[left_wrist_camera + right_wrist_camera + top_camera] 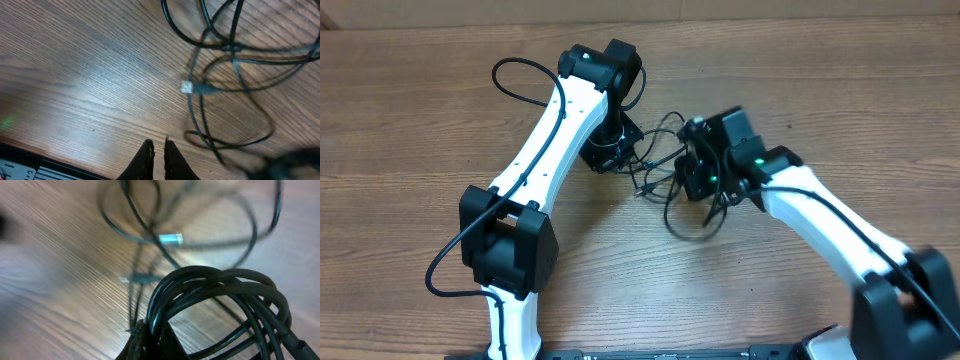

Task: Untangle cables

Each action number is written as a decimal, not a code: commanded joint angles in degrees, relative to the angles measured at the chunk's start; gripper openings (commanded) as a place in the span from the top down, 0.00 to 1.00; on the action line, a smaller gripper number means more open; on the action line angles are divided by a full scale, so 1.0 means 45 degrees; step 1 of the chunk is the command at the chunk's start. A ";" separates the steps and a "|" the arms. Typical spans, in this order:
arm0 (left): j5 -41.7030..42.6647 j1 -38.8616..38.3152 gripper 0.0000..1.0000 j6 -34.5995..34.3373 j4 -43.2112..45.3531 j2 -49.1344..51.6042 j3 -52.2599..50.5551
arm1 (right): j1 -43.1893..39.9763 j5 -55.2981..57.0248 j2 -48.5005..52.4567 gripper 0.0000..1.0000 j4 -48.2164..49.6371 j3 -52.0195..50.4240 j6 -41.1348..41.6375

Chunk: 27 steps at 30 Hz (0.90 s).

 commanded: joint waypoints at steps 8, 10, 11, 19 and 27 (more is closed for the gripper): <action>0.2443 0.0073 0.89 0.0107 0.0097 -0.0209 0.0121 | 0.0039 -0.0170 -0.3249 0.96 0.0340 0.0607 0.1035; 0.3521 0.0073 0.89 0.0165 0.0097 -0.0209 0.0121 | 0.0034 -0.0049 -0.3322 0.96 0.0481 0.0607 0.1282; 0.4172 0.0073 0.88 0.0442 0.0097 -0.0209 0.0121 | 0.0034 -0.0024 -0.3317 0.96 0.0486 0.0607 0.1360; 0.6105 0.0253 0.85 0.4503 0.0680 -0.0209 0.0121 | -0.0291 0.0053 -0.3317 0.96 0.0525 0.0607 0.2181; 0.6193 0.0685 0.15 0.4216 0.0855 -0.0209 0.0121 | -0.1501 -0.1656 -0.3317 0.96 0.0573 0.0607 0.2215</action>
